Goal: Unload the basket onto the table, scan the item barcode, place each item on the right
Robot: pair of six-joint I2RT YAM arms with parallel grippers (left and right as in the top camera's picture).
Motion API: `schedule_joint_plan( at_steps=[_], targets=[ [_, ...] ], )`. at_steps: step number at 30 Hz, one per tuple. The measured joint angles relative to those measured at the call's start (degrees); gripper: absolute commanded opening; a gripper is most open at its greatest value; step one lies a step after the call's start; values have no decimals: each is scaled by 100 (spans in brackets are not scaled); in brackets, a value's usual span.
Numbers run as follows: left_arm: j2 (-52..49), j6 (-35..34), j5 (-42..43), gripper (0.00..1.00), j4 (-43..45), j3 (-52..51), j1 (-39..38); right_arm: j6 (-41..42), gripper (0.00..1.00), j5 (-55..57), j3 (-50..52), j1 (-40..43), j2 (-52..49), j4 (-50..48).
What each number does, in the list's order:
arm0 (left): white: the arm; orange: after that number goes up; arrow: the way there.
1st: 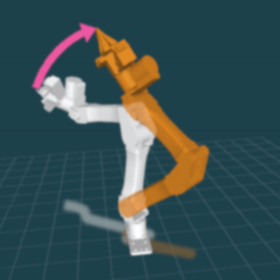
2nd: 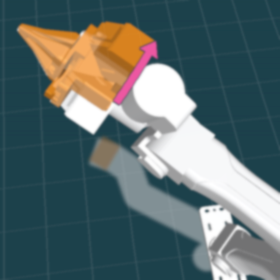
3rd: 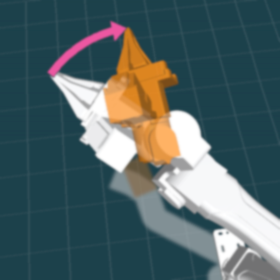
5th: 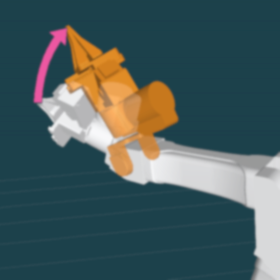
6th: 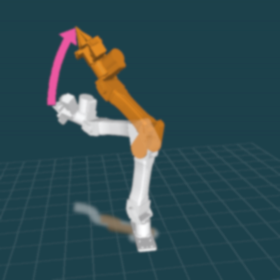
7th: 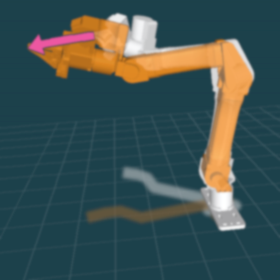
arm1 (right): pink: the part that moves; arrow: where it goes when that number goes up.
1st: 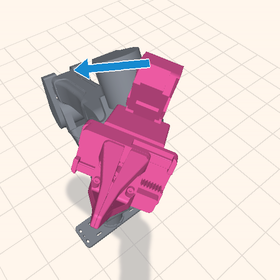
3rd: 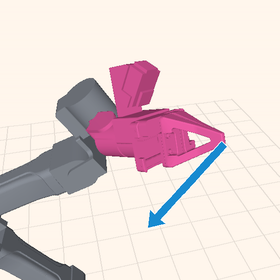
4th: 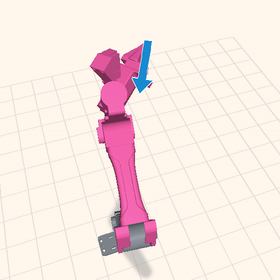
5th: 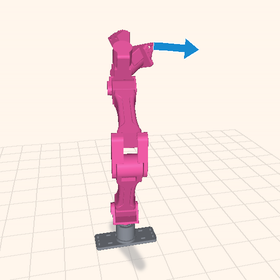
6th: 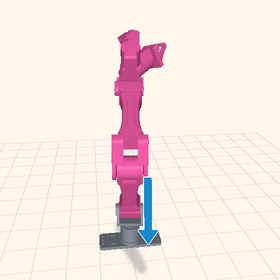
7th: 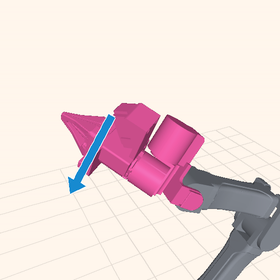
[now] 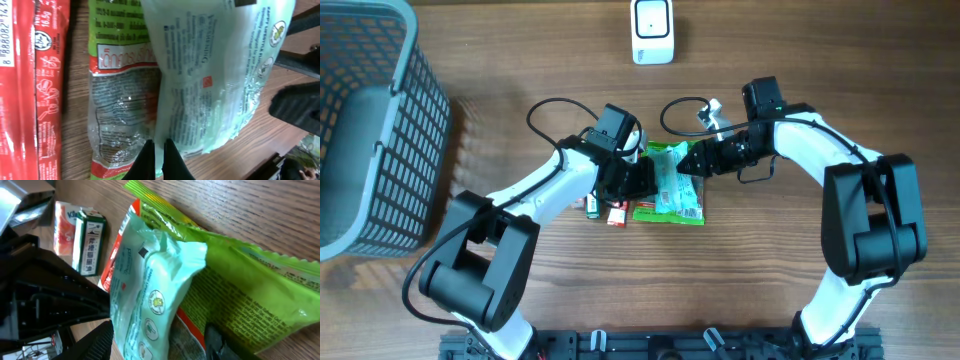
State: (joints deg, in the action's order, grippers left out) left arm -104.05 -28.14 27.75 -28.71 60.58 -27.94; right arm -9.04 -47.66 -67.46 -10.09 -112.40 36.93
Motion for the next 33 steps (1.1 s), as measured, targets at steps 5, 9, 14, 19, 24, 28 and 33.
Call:
schedule_joint_plan(
  at_steps=[5,9,14,19,24,28,33],
  targets=[
    [0,0,-98,4,90,-24,-20,52,59,-264,407,0,0,-568],
    [0,0,-118,4,90,-26,-20,142,51,-560,487,0,0,-763],
    [0,0,-138,4,107,-26,-37,240,47,-807,505,0,0,-839],
    [0,0,-140,4,203,-35,-68,437,47,-874,634,0,0,-994],
    [0,0,-179,4,240,-37,-70,776,41,-988,1021,0,-2,-1504],
    [0,83,-306,4,192,-44,-94,898,35,-1296,1038,2,-2,-1624],
    [0,111,-367,4,192,-85,-94,916,40,-1453,1038,2,-2,-1641]
  ],
)
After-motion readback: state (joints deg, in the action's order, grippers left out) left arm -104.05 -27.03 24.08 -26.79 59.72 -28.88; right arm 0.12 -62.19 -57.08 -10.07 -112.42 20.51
